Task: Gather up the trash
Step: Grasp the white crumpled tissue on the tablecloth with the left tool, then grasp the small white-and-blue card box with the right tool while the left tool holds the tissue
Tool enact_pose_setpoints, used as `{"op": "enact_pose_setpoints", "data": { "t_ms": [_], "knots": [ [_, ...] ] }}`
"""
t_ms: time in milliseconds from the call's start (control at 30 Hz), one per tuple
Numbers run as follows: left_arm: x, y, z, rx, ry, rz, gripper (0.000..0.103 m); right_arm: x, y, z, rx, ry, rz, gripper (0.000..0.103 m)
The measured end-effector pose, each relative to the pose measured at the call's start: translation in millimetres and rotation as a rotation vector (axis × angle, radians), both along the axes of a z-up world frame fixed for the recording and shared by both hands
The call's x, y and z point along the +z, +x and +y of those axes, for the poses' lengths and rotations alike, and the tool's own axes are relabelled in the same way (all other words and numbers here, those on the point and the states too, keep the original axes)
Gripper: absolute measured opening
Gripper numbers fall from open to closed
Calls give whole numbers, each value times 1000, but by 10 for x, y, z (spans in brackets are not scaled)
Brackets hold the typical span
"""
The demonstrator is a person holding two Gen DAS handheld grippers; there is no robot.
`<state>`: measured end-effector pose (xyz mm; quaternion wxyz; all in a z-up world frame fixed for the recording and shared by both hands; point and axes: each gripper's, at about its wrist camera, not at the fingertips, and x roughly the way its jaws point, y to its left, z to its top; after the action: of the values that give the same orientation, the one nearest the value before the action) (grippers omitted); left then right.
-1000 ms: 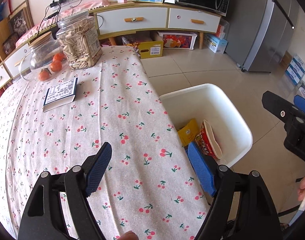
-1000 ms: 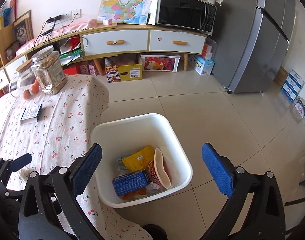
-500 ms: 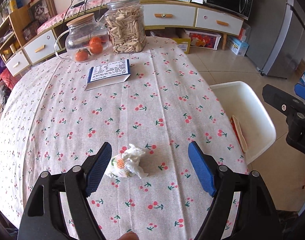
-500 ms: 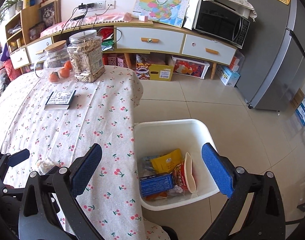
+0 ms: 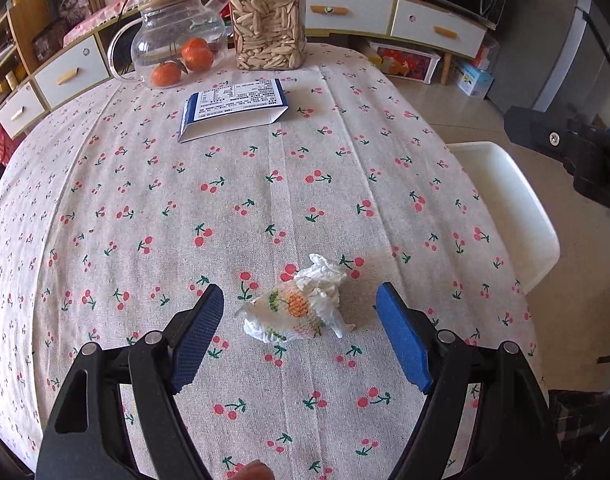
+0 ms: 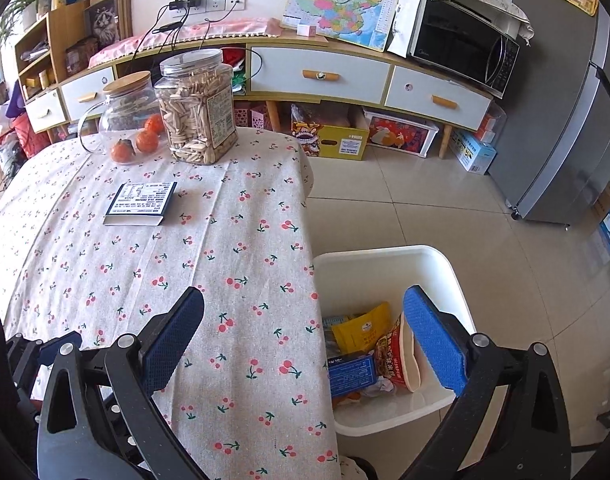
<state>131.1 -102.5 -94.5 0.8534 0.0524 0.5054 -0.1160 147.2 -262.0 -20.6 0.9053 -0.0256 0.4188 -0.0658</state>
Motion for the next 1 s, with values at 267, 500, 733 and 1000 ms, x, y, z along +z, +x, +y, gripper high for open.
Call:
{"op": "enact_pose_setpoints", "data": {
  "t_ms": [267,500,733,1000],
  "knots": [
    [-134,102,15,18,-1,-1,47,-37,114,101,11,18,16,96],
    [-61,102,131,-7,35,-9,43,-107,240,301,50,42,38,96],
    [253,215,575,59,36,-57,43,-148,328,582,128,47,24,96],
    [394,287,1028,170,-7,-68,43,-258,542,734,195,130,51,96]
  ]
}}
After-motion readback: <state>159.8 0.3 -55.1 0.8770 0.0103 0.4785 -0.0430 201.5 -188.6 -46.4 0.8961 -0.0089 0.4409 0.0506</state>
